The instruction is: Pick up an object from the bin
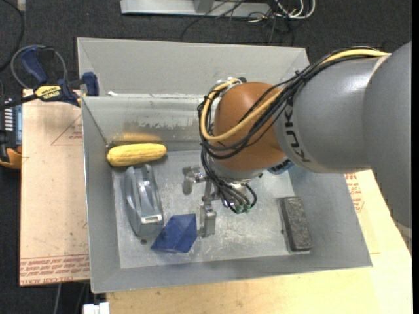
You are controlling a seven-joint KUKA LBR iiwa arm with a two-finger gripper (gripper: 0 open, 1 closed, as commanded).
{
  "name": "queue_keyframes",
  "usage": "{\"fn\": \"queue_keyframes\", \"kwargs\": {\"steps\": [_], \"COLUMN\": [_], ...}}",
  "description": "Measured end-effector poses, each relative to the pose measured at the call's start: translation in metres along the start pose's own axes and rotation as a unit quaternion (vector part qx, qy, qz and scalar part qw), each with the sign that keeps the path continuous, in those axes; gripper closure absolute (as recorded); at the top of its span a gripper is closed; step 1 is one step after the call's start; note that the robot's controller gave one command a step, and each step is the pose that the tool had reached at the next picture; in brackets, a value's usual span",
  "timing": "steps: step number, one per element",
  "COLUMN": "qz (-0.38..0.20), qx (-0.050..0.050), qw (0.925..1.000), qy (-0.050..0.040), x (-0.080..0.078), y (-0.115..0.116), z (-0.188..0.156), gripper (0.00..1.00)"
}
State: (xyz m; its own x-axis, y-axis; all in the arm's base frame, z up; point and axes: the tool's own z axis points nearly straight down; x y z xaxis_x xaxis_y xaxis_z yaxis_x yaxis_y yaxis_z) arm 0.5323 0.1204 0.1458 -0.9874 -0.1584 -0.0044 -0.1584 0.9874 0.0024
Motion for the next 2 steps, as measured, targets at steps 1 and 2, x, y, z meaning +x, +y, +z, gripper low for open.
{"fn": "queue_keyframes", "kwargs": {"steps": [1, 2], "qz": [0.005, 0.001], "qx": [-0.002, 0.000], "qw": [1.0000, 1.0000], "qy": [0.0034, 0.0046], "x": [-0.002, 0.036], "y": [0.030, 0.034], "z": [-0.006, 0.043], "gripper": [0.00, 0.00]}}
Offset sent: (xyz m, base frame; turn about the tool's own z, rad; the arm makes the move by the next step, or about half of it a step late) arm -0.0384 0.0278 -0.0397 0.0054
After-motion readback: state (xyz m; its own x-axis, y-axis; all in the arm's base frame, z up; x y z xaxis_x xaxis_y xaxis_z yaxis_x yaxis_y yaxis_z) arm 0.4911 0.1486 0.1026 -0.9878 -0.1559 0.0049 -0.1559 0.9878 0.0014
